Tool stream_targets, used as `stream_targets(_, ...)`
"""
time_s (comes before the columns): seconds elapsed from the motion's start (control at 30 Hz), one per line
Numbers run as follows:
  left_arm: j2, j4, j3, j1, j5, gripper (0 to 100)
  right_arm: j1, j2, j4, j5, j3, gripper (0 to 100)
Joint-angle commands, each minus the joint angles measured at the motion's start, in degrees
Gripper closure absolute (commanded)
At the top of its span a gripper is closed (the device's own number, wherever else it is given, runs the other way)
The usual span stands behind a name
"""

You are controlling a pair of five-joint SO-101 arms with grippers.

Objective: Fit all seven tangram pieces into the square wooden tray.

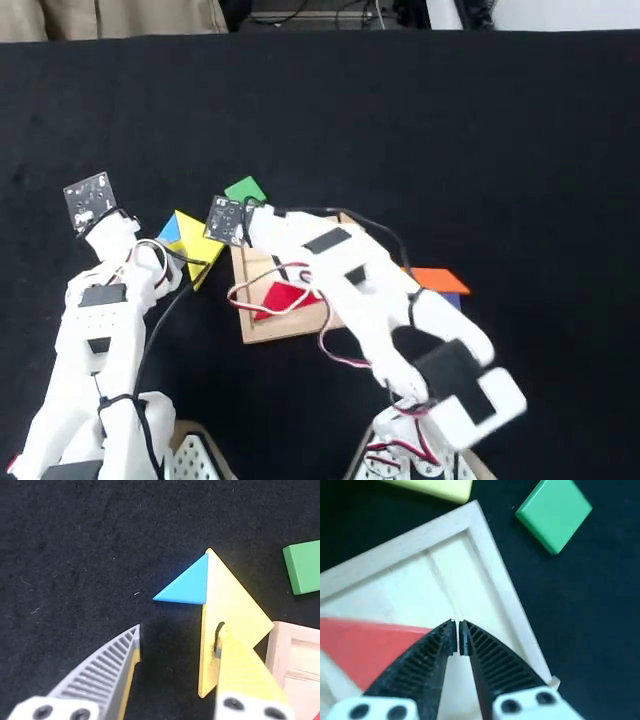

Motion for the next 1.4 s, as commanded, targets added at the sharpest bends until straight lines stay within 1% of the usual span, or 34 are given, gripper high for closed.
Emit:
stream_targets(0.0,-0.18,-0.70,-2.68,0.57,-0.18,75,0.97,1.45,-0.79,-0.79,-4.09,98.8)
stream_targets(0.13,-0.26,-0.70,-2.68,0.22,-0.18,75,1.05,1.98,-0.09,-0.70,-3.56,98.8)
stream_targets(0.3,-0.26,-0.70,-2.77,0.22,-0.18,75,0.70,0.48,5.80,-0.35,-3.47,98.8)
stream_targets(0.4,-0.26,-0.70,-2.77,0.22,-0.18,75,1.76,-2.77,8.44,-0.26,-2.59,98.8)
stream_targets(0.43,-0.26,-0.70,-2.77,0.22,-0.18,75,2.55,-4.00,9.85,0.62,-1.80,98.8)
stream_targets(0.5,-0.26,-0.70,-2.77,0.22,-0.18,75,2.55,-6.46,12.84,5.36,0.84,98.8)
stream_targets(0.6,-0.26,-0.70,-2.77,0.22,-0.18,75,0.44,-10.33,15.30,11.43,6.02,98.8)
stream_targets(0.7,-0.26,-0.70,-2.77,0.22,-0.18,75,-0.35,-14.99,14.86,11.78,7.96,98.7)
stream_targets(0.73,-0.26,-0.70,-2.77,0.22,-0.18,75,0.62,-16.75,14.51,10.55,7.78,98.7)
stream_targets(0.8,-0.26,-0.70,-2.77,0.22,-0.18,75,3.78,-20.88,11.87,5.10,7.43,98.7)
stream_targets(0.97,-0.79,-0.70,-3.30,0.22,-0.18,75,11.78,-30.55,3.60,-15.56,8.22,98.7)
stream_targets(1.03,-0.79,-0.09,-4.53,0.75,-0.62,75,13.89,-31.60,-0.88,-21.10,10.77,98.7)
stream_targets(1.07,-0.62,0.88,-5.32,0.75,-2.20,75,14.42,-31.34,-3.60,-22.24,12.53,98.7)
stream_targets(1.13,0.09,4.84,-8.66,0.75,-5.71,75,15.30,-30.20,-9.14,-21.98,15.78,98.7)
stream_targets(1.17,0.70,7.56,-11.03,1.36,-5.98,75,15.82,-29.41,-11.43,-22.07,16.75,98.7)
stream_targets(1.27,5.01,19.16,-22.29,4.62,-1.85,75,17.85,-27.03,-14.33,-22.51,16.40,98.7)
stream_targets(1.37,12.92,30.42,-34.07,9.54,6.07,75,19.34,-24.40,-14.33,-22.59,14.55,98.7)
